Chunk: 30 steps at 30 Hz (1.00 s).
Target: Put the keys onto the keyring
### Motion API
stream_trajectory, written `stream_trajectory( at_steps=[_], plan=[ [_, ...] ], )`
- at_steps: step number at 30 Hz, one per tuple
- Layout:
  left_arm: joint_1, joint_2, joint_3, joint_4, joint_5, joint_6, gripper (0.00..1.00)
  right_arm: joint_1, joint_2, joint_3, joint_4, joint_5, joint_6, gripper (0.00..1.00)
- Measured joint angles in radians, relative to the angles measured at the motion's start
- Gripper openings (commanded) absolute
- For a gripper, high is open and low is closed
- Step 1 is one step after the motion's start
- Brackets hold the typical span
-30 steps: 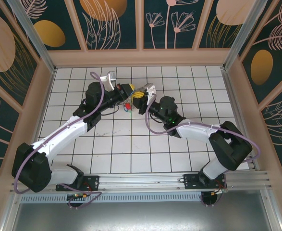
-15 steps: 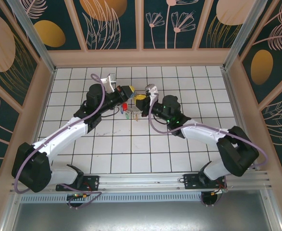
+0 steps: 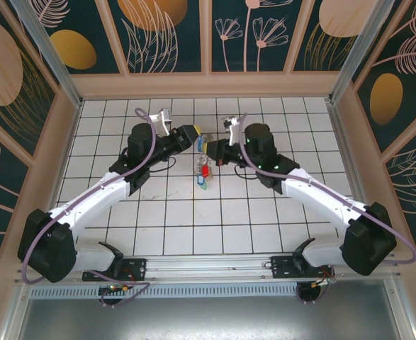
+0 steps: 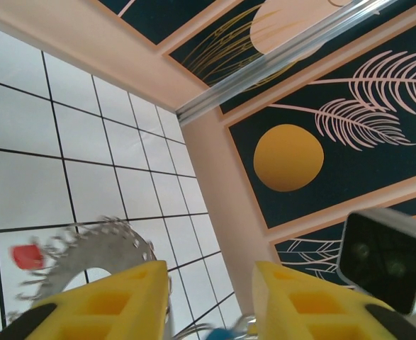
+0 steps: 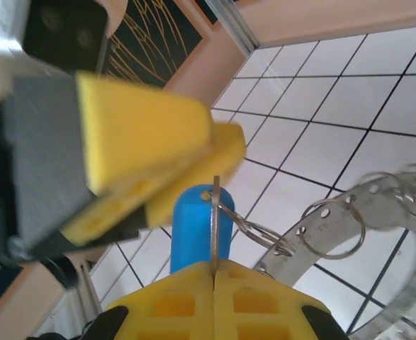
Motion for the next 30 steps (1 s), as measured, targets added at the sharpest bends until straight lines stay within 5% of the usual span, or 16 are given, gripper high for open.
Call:
stream_trajectory(
  at_steps=[8, 14, 22, 30],
  plan=[
    [0.008, 0.0, 0.031, -0.022, -0.01, 0.09, 0.49, -0.05, 0.029, 0.209, -0.275, -0.047, 0.232, 0.0],
    [0.04, -0.035, 0.047, -0.051, -0.083, 0.237, 0.54, -0.095, 0.109, 0.387, -0.536, -0.116, 0.24, 0.0],
    [0.045, -0.065, 0.048, -0.088, -0.216, 0.475, 0.55, -0.098, 0.19, 0.617, -0.87, -0.091, 0.002, 0.0],
    [0.045, -0.065, 0.042, -0.129, -0.392, 0.641, 0.56, 0.018, 0.243, 0.741, -1.139, 0.294, -0.466, 0.0]
  ],
)
